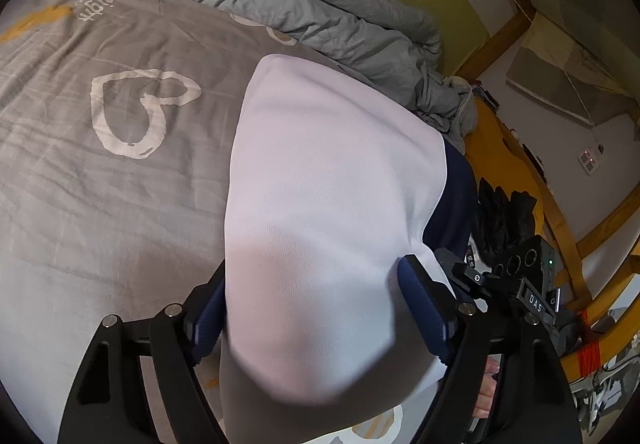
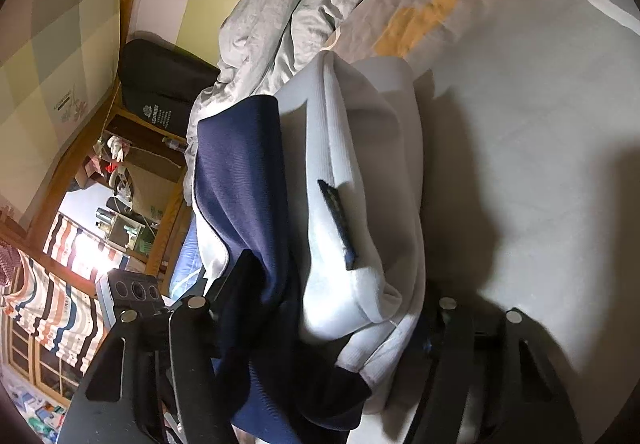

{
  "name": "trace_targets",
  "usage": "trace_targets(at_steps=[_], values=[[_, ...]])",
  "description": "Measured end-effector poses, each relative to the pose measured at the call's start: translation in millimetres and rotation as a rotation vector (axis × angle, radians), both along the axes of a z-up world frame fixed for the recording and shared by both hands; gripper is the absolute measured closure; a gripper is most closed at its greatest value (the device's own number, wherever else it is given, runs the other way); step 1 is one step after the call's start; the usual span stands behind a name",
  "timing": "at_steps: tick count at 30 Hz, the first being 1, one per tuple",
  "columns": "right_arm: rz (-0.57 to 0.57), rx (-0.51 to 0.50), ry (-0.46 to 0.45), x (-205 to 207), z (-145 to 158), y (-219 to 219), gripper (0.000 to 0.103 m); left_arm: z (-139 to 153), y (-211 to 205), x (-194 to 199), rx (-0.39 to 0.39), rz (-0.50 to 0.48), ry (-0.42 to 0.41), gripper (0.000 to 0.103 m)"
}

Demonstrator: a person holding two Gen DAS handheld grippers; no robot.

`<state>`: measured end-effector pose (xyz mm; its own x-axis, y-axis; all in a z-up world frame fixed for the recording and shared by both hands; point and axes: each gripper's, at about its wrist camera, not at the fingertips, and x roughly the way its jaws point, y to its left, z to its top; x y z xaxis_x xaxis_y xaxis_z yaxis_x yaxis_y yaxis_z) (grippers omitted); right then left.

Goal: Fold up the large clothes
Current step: 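Carry the lifted bundle with both tools toward the black folded jacket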

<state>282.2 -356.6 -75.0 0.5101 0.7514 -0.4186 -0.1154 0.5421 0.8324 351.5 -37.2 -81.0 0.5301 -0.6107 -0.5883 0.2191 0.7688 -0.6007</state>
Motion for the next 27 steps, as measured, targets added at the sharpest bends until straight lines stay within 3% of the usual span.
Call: trace_targets(at_steps=[6,16,22,27], values=[[0.011,-0.025,-0.016,-1.9,12.5,2.2,0.042,7.5,1.4,-7.4,0.009,-0.003,-0.044,0.028],[0.023,-0.033,-0.099,-21.2,54.2,-7.1,0.043,35.1,0.1,-25.7,-0.054,-0.019,-0.078,0.03],[-0.01,-0.016,-0.191,-48.4,99.7,-28.5,0.044,87.4,-21.8,-49.9,-0.061,-0.059,-0.182,0.03],[-0.091,-0.076,-0.291,-79.9,158.5,-68.2,0.044,136.2,-63.3,-56.1,-0.112,-0.134,-0.24,0.03]])
